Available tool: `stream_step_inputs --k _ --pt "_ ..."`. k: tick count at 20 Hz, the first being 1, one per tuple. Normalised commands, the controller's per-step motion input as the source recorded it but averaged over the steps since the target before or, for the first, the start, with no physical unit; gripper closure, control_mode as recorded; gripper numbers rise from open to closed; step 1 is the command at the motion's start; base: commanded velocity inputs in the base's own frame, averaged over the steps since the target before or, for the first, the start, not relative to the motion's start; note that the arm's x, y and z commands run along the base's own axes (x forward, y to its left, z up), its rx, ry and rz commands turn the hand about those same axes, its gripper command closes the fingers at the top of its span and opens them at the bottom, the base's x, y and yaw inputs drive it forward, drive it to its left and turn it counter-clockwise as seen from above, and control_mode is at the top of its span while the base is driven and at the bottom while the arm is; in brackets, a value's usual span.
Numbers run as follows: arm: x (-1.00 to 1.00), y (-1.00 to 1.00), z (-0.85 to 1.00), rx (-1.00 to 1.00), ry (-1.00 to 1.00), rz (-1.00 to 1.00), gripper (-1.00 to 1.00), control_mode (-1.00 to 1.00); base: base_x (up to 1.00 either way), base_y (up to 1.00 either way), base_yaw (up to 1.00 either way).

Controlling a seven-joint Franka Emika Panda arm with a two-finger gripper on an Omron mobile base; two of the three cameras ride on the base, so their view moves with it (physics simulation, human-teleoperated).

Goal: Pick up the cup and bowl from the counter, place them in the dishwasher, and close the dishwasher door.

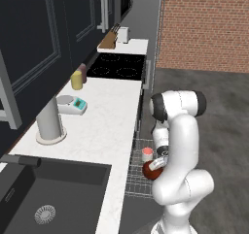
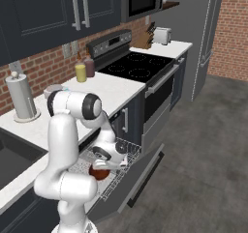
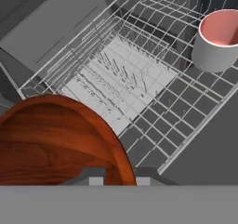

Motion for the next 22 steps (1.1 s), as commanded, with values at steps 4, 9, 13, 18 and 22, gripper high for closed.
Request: stream_step_inputs --k 4,9,13,18,22 --pt "0.27 0.03 -0.35 0.00 0.00 0.00 1.00 -1.00 0.00 0.00 0.00" --pt "0.26 0.01 -0.26 0.00 0.00 0.00 1.00 -1.00 0.00 0.00 0.00" --pt "0.25 0.00 -0.19 0.00 0.00 0.00 1.00 -1.00 0.00 0.00 0.00" --pt "0.24 0.00 -0.31 0.00 -0.01 0.00 1.00 -1.00 0.00 0.00 0.00" --pt "0.28 0.00 -0.53 0.00 0.00 0.00 1.00 -1.00 0.00 0.00 0.00"
